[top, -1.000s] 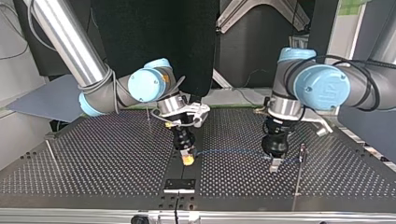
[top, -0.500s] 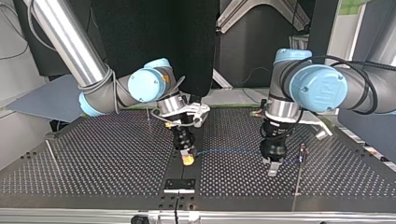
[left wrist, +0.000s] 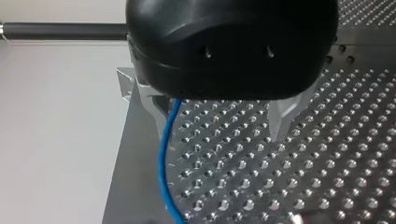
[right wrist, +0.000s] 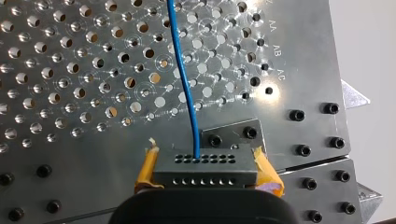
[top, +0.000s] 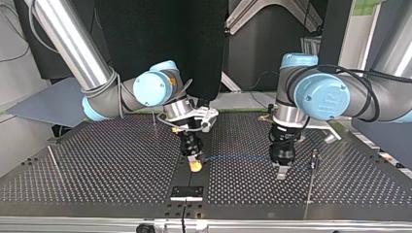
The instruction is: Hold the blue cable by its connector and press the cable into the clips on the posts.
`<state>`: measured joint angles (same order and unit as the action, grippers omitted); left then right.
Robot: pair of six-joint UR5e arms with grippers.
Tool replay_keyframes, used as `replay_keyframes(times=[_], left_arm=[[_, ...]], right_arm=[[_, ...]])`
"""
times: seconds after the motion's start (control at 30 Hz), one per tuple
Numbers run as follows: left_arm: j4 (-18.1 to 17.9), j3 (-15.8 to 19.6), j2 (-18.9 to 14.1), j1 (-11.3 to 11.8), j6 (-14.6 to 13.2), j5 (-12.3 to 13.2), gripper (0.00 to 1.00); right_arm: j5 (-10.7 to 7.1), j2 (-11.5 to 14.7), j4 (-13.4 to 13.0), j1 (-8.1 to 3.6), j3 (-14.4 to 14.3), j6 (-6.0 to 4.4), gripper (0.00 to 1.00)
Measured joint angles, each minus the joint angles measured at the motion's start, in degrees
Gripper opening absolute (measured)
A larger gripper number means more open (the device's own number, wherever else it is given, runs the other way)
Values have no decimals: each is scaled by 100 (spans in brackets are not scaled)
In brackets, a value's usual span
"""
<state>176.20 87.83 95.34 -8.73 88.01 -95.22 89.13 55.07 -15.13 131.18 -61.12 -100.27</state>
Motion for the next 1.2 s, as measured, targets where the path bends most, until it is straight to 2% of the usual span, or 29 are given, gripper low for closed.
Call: replay_keyframes(times=[0.27, 0.47, 0.5, 0.53, 0.57, 0.63, 0.67, 0.7, 0.83, 1.0, 1.2], left_arm=[[-70, 2, 3, -7, -65, -88, 100], [-91, 3, 1, -23, -144, -65, 100], [-97, 4, 0, -28, -154, -66, 89], [-107, 4, 0, -33, -163, -67, 57], [-125, 4, 0, -41, -172, -70, 57], [-151, 4, -1, -56, -180, -77, 7], [-163, 4, -1, -66, -184, -92, 7], [-169, 4, -1, -73, -185, -110, 0], [-205, 7, -1, -113, -213, -216, 0], [-351, 46, -1, -158, -191, -123, 0], [-390, 54, -1, -179, -124, -165, 0]], right_arm=[[0, 0, 1, 0, -1, 3, 0], [0, 0, 0, -2, 0, 5, 0], [0, 1, 1, -1, 0, 5, 0], [0, 1, 3, -1, 0, 6, 0], [0, 1, 4, -1, 0, 6, 0], [0, 1, 7, -1, -1, 6, 0], [0, 1, 10, -1, -1, 6, 0], [0, 1, 13, 0, -1, 6, 0], [0, 0, 17, 0, -1, 6, 0], [0, 0, 19, 0, -1, 6, 0], [0, 1, 26, 0, -2, 6, 0]])
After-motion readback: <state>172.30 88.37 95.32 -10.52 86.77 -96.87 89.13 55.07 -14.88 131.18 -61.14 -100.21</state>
